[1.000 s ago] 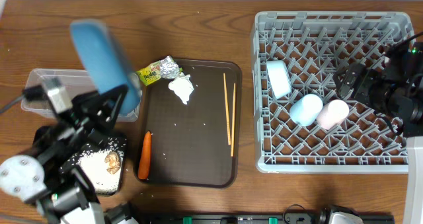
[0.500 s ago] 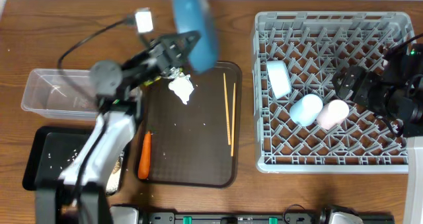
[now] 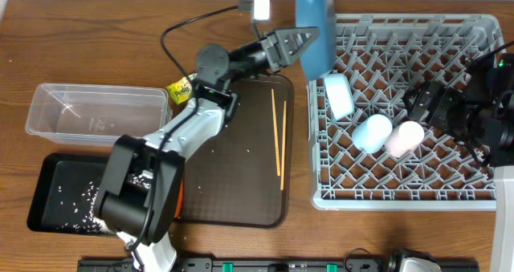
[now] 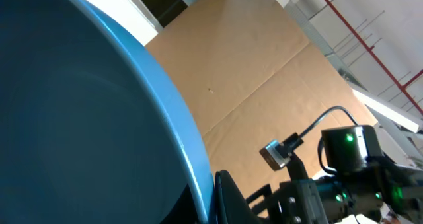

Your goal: Sort waste into correct bins and load items into the dishwasher rack

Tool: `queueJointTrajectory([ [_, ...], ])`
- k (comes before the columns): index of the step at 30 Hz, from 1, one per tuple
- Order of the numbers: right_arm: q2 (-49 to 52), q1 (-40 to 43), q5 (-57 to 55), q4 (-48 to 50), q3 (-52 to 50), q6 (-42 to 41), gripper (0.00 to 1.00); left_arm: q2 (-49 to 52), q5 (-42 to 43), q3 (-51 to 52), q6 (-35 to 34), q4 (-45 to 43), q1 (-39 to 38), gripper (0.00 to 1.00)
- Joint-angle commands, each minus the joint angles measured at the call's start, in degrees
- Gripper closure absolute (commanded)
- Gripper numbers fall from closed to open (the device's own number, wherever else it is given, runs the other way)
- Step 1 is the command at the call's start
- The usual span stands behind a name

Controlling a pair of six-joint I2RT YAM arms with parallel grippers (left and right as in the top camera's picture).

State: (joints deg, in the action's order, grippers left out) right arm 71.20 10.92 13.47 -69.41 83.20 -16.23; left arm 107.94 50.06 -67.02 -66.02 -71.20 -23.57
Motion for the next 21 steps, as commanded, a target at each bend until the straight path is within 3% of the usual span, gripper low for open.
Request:
queueJointTrajectory([
  [1, -0.04, 0.26, -0.17, -0.37, 0.57, 0.66, 0.04, 0.37, -3.28, -3.10, 1.90, -1.36, -2.27, 0.94],
  [12, -0.04, 0.26, -0.17, -2.01, 0.57, 0.63, 0.04, 0.42, -9.31, -3.23, 12.00, -0.09, -7.91, 0.94],
  [21, -0.04, 0.26, -0.15, -2.21, 0.57, 0.61, 0.04, 3.13, -12.15, -6.29, 13.64, 1.97, -9.79, 0.93],
])
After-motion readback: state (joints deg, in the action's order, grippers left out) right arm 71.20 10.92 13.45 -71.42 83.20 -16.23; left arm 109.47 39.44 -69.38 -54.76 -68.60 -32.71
